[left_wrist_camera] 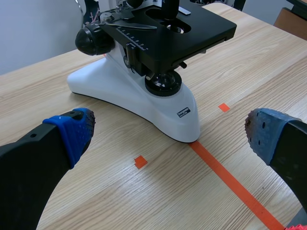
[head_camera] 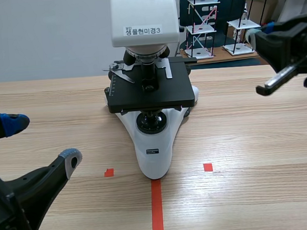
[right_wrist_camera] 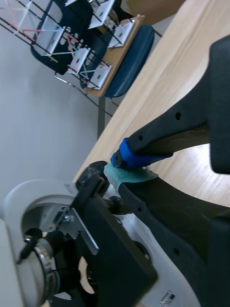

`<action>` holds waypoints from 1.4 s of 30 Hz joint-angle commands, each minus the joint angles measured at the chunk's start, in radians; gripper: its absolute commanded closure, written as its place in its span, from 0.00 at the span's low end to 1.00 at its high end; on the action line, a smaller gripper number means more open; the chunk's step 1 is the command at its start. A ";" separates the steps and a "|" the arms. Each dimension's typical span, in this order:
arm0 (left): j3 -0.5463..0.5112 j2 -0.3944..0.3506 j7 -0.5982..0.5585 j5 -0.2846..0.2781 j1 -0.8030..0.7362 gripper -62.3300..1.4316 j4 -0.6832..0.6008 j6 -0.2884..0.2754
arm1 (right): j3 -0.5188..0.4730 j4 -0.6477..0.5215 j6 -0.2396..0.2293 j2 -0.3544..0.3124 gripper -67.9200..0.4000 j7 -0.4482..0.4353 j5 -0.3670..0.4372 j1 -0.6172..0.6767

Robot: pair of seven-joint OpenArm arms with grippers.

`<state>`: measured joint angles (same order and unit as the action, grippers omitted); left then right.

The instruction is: Point at the coarse focus knob

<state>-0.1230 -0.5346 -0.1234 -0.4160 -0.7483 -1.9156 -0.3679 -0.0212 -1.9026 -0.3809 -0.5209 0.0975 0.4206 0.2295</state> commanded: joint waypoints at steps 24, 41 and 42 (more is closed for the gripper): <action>-0.003 0.000 -0.014 -0.007 -0.002 0.00 -0.013 0.000 | 0.285 0.669 -0.167 0.116 1.00 0.138 0.022 -0.738; -0.003 0.000 -0.014 -0.007 -0.002 0.00 -0.013 0.000 | 0.297 0.717 -0.241 0.177 1.00 0.308 0.044 -0.811; -0.003 0.000 -0.014 -0.007 -0.002 0.00 -0.013 0.000 | 0.297 0.717 -0.241 0.177 1.00 0.308 0.044 -0.811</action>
<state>-0.1230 -0.5346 -0.1234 -0.4164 -0.7483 -1.9156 -0.3679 0.2779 -1.1587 -0.6224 -0.3351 0.4171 0.4541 -0.5644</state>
